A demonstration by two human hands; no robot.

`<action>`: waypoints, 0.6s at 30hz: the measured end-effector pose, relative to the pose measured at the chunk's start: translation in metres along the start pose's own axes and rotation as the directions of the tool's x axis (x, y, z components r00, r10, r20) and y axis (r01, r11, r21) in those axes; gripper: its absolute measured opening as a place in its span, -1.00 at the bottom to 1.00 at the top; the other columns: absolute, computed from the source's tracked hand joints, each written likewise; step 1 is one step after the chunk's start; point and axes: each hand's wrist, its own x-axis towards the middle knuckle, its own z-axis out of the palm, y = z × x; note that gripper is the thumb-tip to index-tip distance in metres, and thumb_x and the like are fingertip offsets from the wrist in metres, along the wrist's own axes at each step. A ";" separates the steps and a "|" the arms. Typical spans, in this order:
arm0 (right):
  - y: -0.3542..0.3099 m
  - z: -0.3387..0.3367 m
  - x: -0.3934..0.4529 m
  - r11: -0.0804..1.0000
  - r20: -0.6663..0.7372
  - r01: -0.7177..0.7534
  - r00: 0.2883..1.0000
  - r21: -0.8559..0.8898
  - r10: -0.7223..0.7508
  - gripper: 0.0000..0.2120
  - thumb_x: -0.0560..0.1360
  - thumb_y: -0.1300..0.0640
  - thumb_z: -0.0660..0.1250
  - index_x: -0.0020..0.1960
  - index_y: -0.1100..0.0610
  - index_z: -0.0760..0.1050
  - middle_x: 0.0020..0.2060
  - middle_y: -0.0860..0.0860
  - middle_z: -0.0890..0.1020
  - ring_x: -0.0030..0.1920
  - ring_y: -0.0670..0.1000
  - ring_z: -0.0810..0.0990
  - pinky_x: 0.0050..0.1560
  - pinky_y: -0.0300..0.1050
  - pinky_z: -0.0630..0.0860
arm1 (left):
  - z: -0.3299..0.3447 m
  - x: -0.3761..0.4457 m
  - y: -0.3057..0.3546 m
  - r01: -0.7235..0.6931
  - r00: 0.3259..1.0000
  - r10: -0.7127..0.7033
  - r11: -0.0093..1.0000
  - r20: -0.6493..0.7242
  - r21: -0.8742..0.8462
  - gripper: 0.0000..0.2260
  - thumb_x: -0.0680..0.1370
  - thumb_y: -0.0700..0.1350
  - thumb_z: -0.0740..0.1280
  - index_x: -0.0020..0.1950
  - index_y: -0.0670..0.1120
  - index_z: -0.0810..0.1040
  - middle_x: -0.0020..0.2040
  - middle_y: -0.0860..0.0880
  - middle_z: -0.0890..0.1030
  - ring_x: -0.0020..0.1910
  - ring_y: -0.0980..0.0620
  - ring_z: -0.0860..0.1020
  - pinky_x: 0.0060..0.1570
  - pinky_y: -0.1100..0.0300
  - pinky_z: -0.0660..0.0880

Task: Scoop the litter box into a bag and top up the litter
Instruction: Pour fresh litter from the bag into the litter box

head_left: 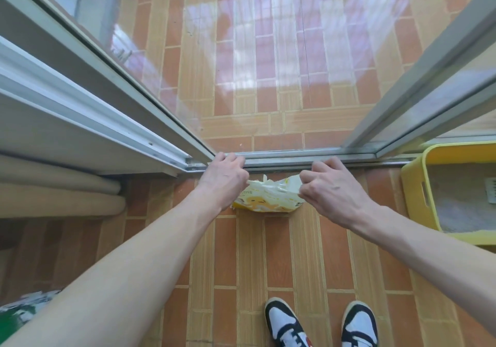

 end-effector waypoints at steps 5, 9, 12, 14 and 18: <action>0.009 -0.012 -0.033 0.999 -0.039 -0.043 0.998 -0.011 0.042 -0.66 0.54 0.08 0.42 -0.40 0.01 0.48 -0.36 -0.09 0.44 -0.24 0.05 0.41 -0.04 -0.03 0.21 | -0.005 -0.009 0.020 -0.124 0.990 0.122 0.992 -0.068 -0.029 -0.76 0.68 -0.02 0.25 -0.04 -0.06 0.67 -0.04 -0.01 0.52 0.02 -0.05 0.48 0.19 0.04 0.31; 0.025 -0.035 -0.064 0.993 -0.027 -0.118 0.993 0.003 0.118 -0.70 0.57 0.00 0.39 -0.34 -0.03 0.57 -0.31 -0.09 0.51 -0.21 0.05 0.41 -0.03 0.00 0.26 | -0.016 -0.017 0.051 -0.146 0.976 0.122 0.981 -0.180 -0.127 -0.76 0.63 -0.01 0.35 -0.15 -0.09 0.66 -0.14 -0.03 0.53 -0.14 -0.07 0.52 0.05 0.03 0.35; 0.036 -0.052 -0.097 0.986 0.001 -0.168 0.986 0.001 0.168 -0.72 0.56 -0.02 0.40 -0.32 -0.01 0.59 -0.30 -0.07 0.53 -0.20 0.07 0.43 -0.02 0.05 0.37 | -0.035 -0.021 0.083 -0.187 0.973 0.155 0.963 -0.172 -0.192 -0.74 0.65 -0.02 0.33 -0.13 -0.13 0.64 -0.09 -0.06 0.53 -0.10 -0.10 0.51 -0.07 0.03 0.41; 0.040 -0.059 -0.121 0.984 -0.018 -0.179 0.984 0.018 0.179 -0.74 0.54 0.00 0.43 -0.30 0.02 0.60 -0.29 -0.05 0.53 -0.20 0.08 0.44 -0.01 0.08 0.43 | -0.044 -0.023 0.100 -0.193 0.973 0.160 0.958 -0.164 -0.212 -0.75 0.68 -0.03 0.28 -0.10 -0.13 0.60 -0.07 -0.06 0.50 -0.10 -0.08 0.48 -0.12 -0.01 0.47; 0.040 -0.065 -0.161 0.990 -0.094 -0.131 0.986 0.059 0.136 -0.77 0.53 0.09 0.48 -0.29 0.05 0.58 -0.29 -0.04 0.48 -0.20 0.06 0.44 0.02 -0.01 0.37 | -0.047 -0.028 0.125 -0.192 0.978 0.167 0.952 -0.121 -0.237 -0.81 0.68 -0.08 0.25 -0.09 -0.09 0.55 -0.11 0.02 0.48 -0.09 -0.05 0.47 -0.20 0.08 0.39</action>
